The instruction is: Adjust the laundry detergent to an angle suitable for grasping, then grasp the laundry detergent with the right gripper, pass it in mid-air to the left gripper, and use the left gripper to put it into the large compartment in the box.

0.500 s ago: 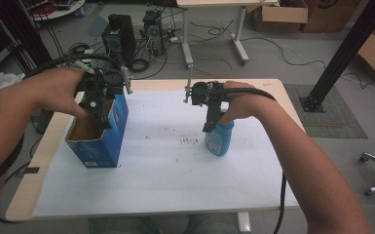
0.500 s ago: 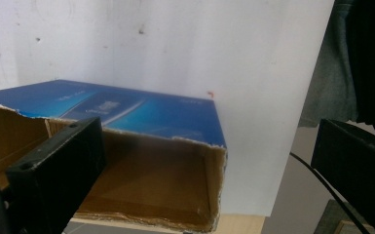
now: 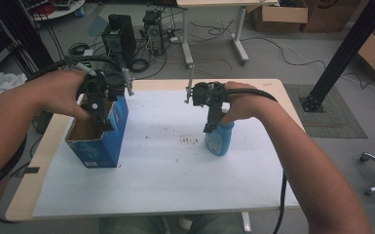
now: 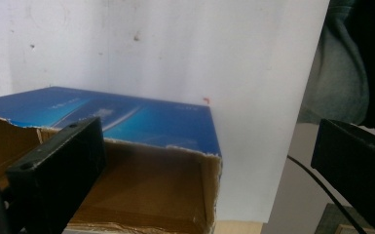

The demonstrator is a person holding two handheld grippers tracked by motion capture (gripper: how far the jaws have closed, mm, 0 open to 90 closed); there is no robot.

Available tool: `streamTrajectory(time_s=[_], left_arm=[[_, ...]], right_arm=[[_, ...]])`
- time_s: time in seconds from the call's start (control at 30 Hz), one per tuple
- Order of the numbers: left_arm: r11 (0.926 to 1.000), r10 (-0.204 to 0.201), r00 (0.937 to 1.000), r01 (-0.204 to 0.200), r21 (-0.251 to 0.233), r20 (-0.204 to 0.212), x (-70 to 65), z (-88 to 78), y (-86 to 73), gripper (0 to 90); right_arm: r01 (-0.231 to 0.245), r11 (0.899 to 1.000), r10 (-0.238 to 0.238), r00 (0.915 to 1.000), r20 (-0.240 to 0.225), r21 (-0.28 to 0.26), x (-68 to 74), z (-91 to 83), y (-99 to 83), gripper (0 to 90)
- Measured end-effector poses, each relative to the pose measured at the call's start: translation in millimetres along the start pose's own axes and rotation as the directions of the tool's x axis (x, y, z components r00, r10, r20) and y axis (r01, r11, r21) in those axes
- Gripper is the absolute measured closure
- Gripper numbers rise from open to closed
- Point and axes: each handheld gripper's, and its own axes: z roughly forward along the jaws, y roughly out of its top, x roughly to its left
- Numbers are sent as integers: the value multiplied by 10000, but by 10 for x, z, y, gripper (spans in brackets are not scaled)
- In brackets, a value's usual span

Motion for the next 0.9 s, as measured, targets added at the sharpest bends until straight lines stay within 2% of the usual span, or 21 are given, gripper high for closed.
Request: streamTrajectory(time_s=[0.27, 0.9], left_arm=[[10000, 79, 9999, -79, -13, -105, -23, -32, 7, 1], [10000, -17, 10000, 17, -58, -57, -67, -24, 24, 1]], right_arm=[[-73, 10000, 73, 10000, 49, -22, -12, -15, -16, 0], [153, 9999, -153, 9999, 55, -8, 53, -21, 12, 0]])
